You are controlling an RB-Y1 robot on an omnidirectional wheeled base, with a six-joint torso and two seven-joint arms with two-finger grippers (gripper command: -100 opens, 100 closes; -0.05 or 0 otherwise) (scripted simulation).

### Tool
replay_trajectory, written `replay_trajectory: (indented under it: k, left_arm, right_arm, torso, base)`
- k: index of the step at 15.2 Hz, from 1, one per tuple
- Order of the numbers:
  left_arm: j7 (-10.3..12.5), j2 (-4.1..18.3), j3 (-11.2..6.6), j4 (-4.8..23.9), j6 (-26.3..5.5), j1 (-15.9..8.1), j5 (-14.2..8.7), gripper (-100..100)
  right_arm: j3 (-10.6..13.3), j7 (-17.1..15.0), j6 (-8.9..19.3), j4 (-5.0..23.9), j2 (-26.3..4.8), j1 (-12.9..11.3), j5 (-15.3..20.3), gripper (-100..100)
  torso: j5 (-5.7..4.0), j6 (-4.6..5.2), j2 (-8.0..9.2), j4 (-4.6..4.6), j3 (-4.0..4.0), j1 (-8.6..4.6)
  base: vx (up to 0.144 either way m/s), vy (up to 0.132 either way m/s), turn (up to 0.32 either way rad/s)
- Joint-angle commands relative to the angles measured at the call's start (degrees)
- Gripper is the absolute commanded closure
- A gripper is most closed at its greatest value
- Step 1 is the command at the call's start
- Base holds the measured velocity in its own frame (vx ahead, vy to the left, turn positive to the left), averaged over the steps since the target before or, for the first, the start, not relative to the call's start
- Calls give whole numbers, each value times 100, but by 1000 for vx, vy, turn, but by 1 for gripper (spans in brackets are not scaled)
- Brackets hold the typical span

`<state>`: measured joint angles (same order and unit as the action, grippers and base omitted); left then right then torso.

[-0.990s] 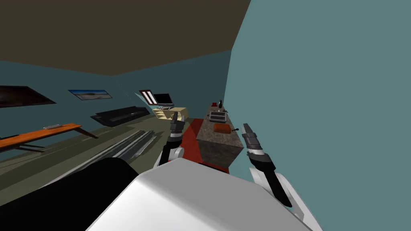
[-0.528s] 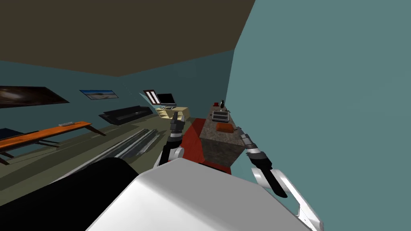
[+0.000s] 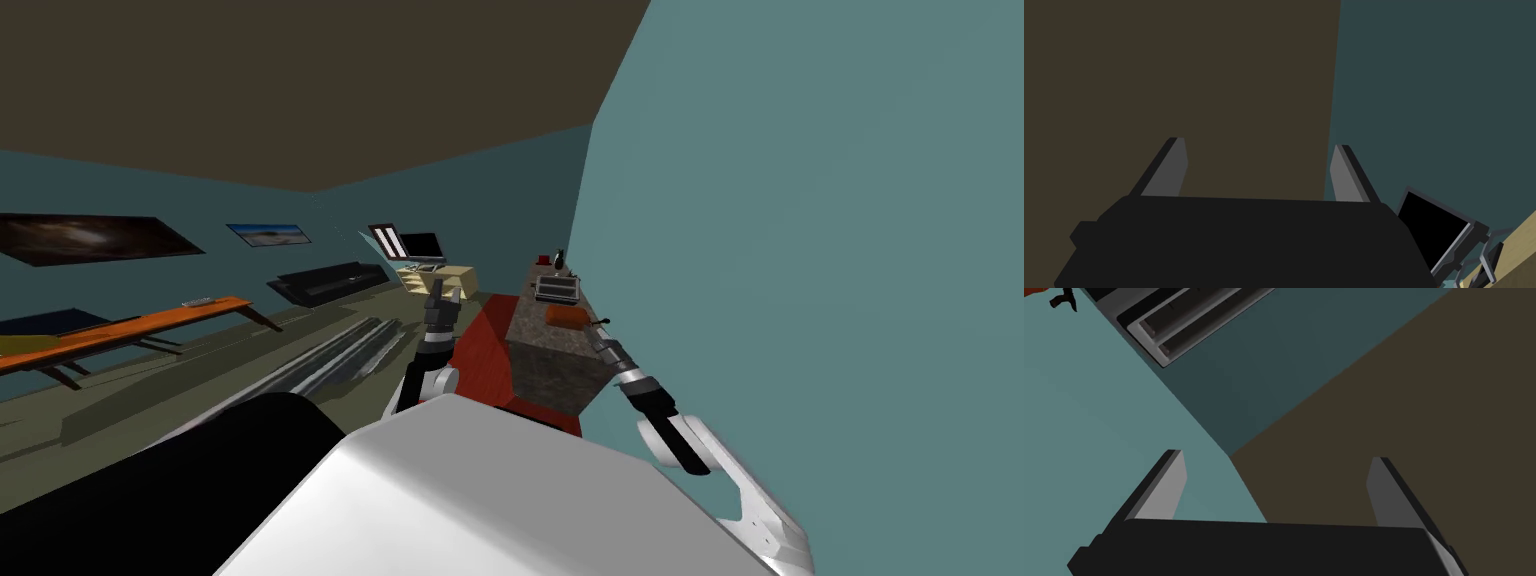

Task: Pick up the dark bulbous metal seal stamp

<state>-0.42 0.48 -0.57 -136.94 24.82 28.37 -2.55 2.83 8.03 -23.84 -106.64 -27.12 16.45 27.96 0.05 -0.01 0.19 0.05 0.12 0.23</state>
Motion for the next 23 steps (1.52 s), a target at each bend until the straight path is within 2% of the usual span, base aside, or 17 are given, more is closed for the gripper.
replay_trajectory:
  k: [1,2,5,7,8,9,10,11,13,14,15,16,17,19,20,21,23]
  left_arm:
    - [0,0,0,0,0,0,0,0]
    - [0,0,0,0,0,0,0,0]
    - [0,0,0,0,0,0,0,0]
    - [0,0,0,0,0,0,0,0]
    - [0,0,0,0,0,0,0,0]
    - [0,0,0,0,0,0,0,0]
    - [0,0,0,0,0,0,0,0]
    - [0,0,0,0,0,0,0,0]
    - [0,0,0,0,0,0,0,0]
    - [0,0,0,0,0,0,0,0]
    - [0,0,0,0,0,0,0,0]
    - [0,0,0,0,0,0,0,0]
    - [0,0,0,0,0,0,0,0]
    - [0,0,0,0,0,0,0,0]
    - [0,0,0,0,0,1,0,0]
    - [0,0,0,0,0,0,0,0]
    - [0,0,0,0,0,1,0,0]
  right_arm:
    - [-9,168,41,286,-286,-165,286,-100]
    - [-9,168,41,385,-294,-165,344,-100]
    - [-7,508,70,826,-692,-410,764,-100]
    - [-7,508,70,1009,-747,-410,925,-100]
    - [-5,681,85,1203,-974,-535,1104,-100]
    - [-5,681,85,1328,-974,-535,1221,-100]
    - [-5,681,85,1328,-974,-535,1221,-100]
    - [-2,856,100,1523,-1199,-661,1444,-100]
    - [-2,856,100,1650,-1199,-661,1519,-100]
    - [4,1032,114,1818,-1421,-786,1756,-100]
    - [4,1032,114,1961,-1421,-786,1818,-100]
    - [4,1032,114,1975,-1421,-786,1818,-100]
    - [12,1209,128,2146,-1637,-909,2049,-100]
    - [12,1209,128,2301,-1637,-909,2118,-100]
    - [22,1385,141,2430,-1847,-1031,2347,-100]
    - [22,1385,141,2521,-1847,-1031,2416,-100]
    - [22,1385,141,2626,-1847,-1031,2416,-100]
  torso:
    - [0,0,0,0,0,0]
    - [0,-2,-1,0,-1,0]
    - [2,-1,-2,-1,-2,6]
    - [1,-1,-2,0,-1,1]
    - [0,1,-2,-1,-2,-3]
    - [0,-2,-4,-1,-2,-3]
    - [0,-1,-6,-1,-3,-1]
    - [-1,1,-9,-2,-5,-4]
    - [-1,-1,-11,-2,-6,-5]
    - [-1,1,-12,-3,-7,-9]
    - [-1,-1,-13,-3,-8,-6]
    - [0,0,-14,-3,-8,-3]
    - [-1,1,-14,-3,-8,-6]
    - [-1,-1,-17,-3,-10,-8]
    - [-2,0,-17,-4,-10,-10]
    - [-1,-2,-19,-4,-11,-7]
    - [-2,1,-17,-4,-10,-9]
  base:
    - [-41,62,69]
    - [-41,66,74]
    - [-42,77,88]
    - [-39,54,47]
    - [-34,56,82]
    - [-26,63,85]
    - [-12,46,24]
    - [-18,50,69]
    - [-15,43,67]
    - [-11,55,85]
    - [-8,62,88]
    - [-7,42,27]
    - [-3,43,87]
    - [0,40,62]
    - [2,50,85]
    - [0,54,92]
    - [-1,27,25]
